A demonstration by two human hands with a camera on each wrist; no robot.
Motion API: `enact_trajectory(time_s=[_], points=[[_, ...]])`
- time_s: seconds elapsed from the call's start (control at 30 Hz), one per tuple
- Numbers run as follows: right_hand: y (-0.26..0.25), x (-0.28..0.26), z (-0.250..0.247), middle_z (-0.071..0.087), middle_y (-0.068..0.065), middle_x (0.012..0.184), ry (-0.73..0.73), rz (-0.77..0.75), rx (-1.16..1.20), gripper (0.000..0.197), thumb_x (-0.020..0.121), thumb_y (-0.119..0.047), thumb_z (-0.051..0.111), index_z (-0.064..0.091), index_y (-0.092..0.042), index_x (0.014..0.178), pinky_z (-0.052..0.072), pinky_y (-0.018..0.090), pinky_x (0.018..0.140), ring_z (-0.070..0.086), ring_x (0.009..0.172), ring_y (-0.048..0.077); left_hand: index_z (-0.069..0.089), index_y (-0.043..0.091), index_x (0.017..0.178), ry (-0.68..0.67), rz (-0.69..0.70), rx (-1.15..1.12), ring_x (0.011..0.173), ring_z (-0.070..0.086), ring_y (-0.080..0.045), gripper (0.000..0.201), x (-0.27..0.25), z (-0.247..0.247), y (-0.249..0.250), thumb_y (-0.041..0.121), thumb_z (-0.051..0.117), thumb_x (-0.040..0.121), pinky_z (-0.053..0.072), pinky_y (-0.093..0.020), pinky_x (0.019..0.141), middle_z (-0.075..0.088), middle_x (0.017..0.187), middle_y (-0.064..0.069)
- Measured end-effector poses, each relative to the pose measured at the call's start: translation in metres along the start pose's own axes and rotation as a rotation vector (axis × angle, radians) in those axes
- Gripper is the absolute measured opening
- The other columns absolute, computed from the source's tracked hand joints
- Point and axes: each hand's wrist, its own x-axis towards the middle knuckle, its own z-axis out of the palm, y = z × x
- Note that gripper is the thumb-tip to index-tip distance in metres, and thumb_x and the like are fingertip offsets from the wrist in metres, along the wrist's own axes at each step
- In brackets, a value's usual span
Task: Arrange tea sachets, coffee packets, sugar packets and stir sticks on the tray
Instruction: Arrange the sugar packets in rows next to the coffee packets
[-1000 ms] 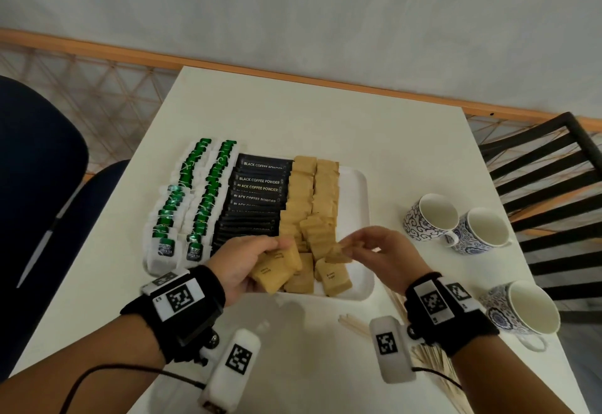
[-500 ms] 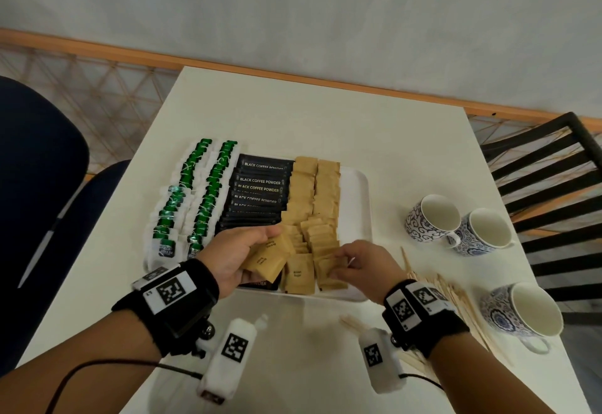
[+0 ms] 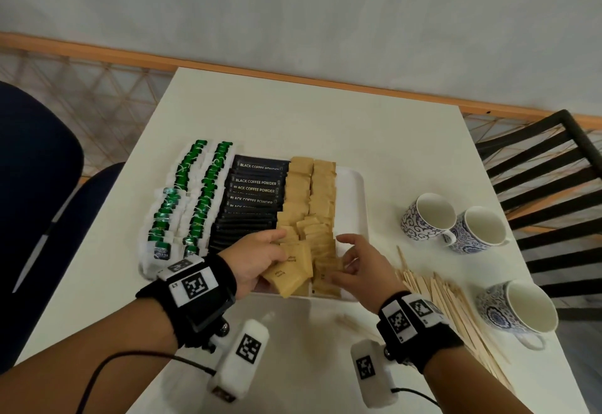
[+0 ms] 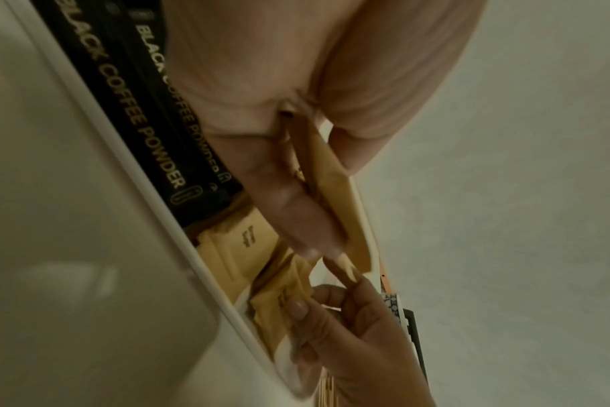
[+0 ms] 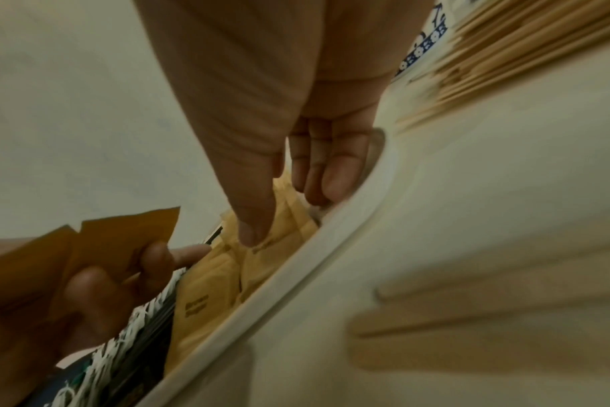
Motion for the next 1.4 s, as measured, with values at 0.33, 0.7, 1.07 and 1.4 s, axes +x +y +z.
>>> enact_trajectory(time_s=[0.33, 0.7, 1.07, 1.4], points=[[-0.003, 0.007, 0.005, 0.051, -0.008, 0.09, -0.041, -0.106, -0.104, 0.034, 0.075, -0.03, 0.07, 0.062, -0.032, 0.108, 0.047, 0.016, 0.071, 0.054, 0.07, 0.007, 0.054, 0.029, 0.106, -0.112, 0.063, 0.175, 0.082, 0.059, -0.013, 0.036, 0.01, 0.02, 0.006, -0.003, 0.041, 0.094, 0.051, -0.026, 0.061, 0.062, 0.097, 0.002], [0.001, 0.004, 0.002, 0.053, -0.009, 0.097, 0.06, -0.088, -0.018, 0.041, 0.088, -0.018, 0.058, 0.053, -0.031, 0.127, 0.049, 0.023, 0.077, 0.057, 0.079, 0.005, 0.048, 0.024, 0.133, -0.081, 0.082, 0.131, 0.089, 0.059, -0.019, 0.053, 0.014, 0.014, 0.003, -0.007, 0.044, 0.09, 0.05, -0.031, 0.061, 0.059, 0.118, -0.003], [-0.052, -0.009, -0.004, 0.062, -0.007, 0.064, -0.125, -0.049, 0.38, 0.008, 0.084, -0.016, 0.07, 0.069, -0.023, 0.088, 0.046, 0.018, 0.054, 0.056, 0.053, 0.003, 0.057, 0.024, 0.119, -0.157, 0.186, 0.094, 0.076, 0.065, -0.021, 0.05, -0.001, 0.002, -0.005, -0.014, 0.048, 0.088, 0.054, -0.03, 0.053, 0.066, 0.116, -0.017], [-0.059, -0.019, 0.009, 0.062, 0.0, 0.097, 0.014, -0.159, 0.504, 0.033, 0.071, 0.005, 0.076, 0.071, -0.028, 0.068, 0.054, 0.025, 0.073, 0.063, 0.085, 0.012, 0.069, 0.014, 0.1, -0.057, -0.066, 0.018, 0.055, 0.058, -0.011, 0.048, -0.019, -0.013, -0.016, 0.054, 0.045, 0.094, 0.035, -0.016, 0.039, 0.072, 0.092, -0.007]])
